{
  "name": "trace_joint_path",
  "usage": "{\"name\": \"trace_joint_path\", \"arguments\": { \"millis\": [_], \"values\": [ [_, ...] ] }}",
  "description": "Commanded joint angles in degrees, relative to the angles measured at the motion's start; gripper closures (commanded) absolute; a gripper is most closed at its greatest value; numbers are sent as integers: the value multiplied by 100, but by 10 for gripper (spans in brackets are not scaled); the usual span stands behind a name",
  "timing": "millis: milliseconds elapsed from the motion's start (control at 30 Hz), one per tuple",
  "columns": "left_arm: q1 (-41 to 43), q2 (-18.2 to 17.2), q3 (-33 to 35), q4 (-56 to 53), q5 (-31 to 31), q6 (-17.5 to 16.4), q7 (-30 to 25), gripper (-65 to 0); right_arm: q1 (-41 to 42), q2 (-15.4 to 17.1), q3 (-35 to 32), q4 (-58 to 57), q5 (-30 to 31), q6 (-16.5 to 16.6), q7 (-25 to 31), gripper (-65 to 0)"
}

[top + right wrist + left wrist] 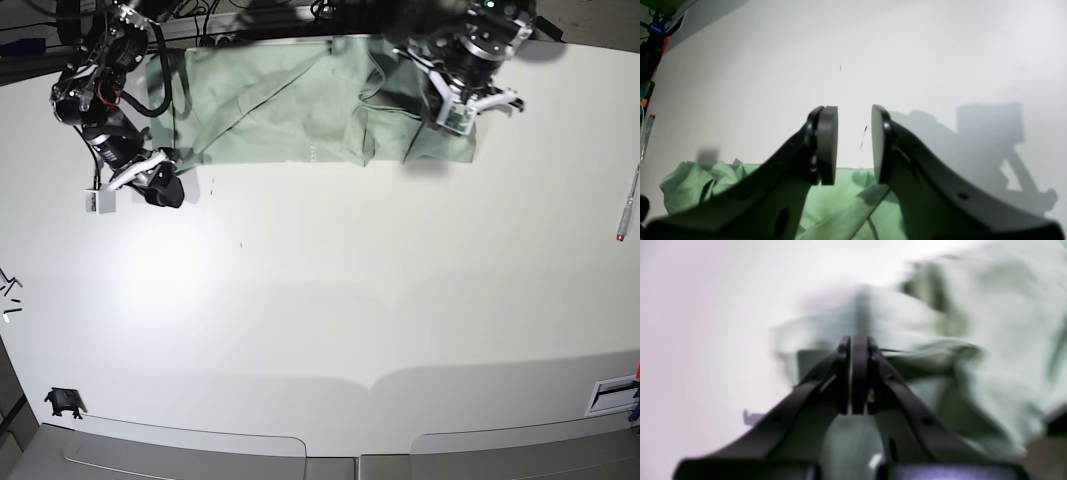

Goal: Fold the T-shirt properly
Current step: 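Regrasp the folded hem end with the left gripper and press it down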

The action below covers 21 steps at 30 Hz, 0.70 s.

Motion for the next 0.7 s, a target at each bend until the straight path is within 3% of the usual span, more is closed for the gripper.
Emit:
{"name": "trace_joint_path", "arguments": {
  "millis": [0, 100, 267, 667],
  "values": [
    [17, 9, -98, 46, -225, -20, -136, 0, 66, 76, 20, 105, 153, 15, 151, -160],
    [17, 11, -229, -271, -678, -66, -118, 0, 63, 76, 20, 105, 151, 15, 151, -160],
    [33, 13, -227, -581, -1259, -520, 107, 0, 63, 76, 20, 105, 151, 15, 151, -160],
    [-17, 13, -223, -815, -1534, -540, -26, 0, 63, 74, 20, 105, 188, 15, 149, -160]
  ]
}}
